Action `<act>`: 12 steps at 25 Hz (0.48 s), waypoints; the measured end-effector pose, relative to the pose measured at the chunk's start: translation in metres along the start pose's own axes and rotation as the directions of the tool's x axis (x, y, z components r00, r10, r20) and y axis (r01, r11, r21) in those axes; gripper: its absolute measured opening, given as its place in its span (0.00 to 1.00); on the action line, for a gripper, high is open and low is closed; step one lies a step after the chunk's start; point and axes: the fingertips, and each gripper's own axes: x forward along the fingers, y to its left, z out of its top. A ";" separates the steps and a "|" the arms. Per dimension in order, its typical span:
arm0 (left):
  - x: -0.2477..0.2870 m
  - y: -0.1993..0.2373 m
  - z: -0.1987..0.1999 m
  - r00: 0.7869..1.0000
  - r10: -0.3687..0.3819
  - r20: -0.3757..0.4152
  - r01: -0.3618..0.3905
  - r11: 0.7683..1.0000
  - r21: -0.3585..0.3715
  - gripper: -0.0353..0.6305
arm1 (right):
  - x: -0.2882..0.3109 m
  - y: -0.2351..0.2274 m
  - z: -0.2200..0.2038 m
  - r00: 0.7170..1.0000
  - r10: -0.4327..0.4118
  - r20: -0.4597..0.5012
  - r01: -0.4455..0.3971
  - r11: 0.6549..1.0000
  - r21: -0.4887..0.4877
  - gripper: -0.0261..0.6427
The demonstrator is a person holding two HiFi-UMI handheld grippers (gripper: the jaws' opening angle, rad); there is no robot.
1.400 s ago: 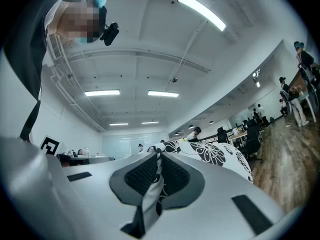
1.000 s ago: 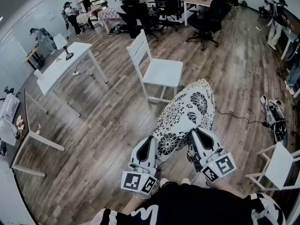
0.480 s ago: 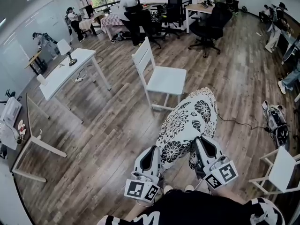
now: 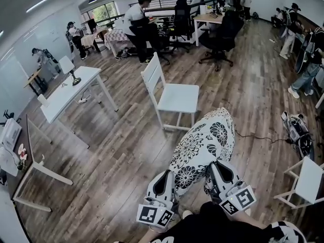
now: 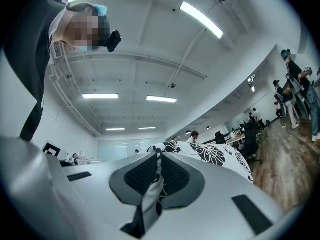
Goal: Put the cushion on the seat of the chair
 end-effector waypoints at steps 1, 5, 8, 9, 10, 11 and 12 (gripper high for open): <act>0.001 0.001 -0.002 1.000 -0.006 -0.003 0.006 1.000 -0.004 0.06 | 0.000 0.000 -0.001 1.000 -0.005 -0.003 0.005 1.000 -0.001 0.09; 0.008 0.001 -0.007 0.999 -0.030 -0.014 0.030 0.999 -0.016 0.06 | 0.000 -0.006 -0.003 0.999 -0.034 -0.008 0.034 0.999 -0.002 0.09; 0.018 0.003 -0.008 0.999 -0.037 -0.011 0.037 0.999 -0.014 0.06 | 0.005 -0.013 -0.005 0.999 -0.039 -0.011 0.039 0.999 -0.010 0.09; 0.022 0.005 -0.009 0.999 -0.038 -0.011 0.038 0.999 -0.014 0.06 | 0.008 -0.016 -0.006 0.999 -0.039 -0.012 0.039 0.999 -0.009 0.09; 0.025 0.007 -0.009 0.999 -0.038 -0.011 0.037 0.999 -0.014 0.06 | 0.011 -0.019 -0.007 0.999 -0.039 -0.012 0.039 0.999 -0.007 0.09; 0.029 0.009 -0.010 0.999 -0.037 -0.012 0.036 0.999 -0.012 0.06 | 0.015 -0.022 -0.008 0.999 -0.037 -0.011 0.037 0.999 -0.006 0.09; 0.034 0.011 -0.010 0.999 -0.035 -0.013 0.035 0.999 -0.008 0.06 | 0.020 -0.026 -0.008 0.999 -0.034 -0.010 0.034 0.999 -0.005 0.09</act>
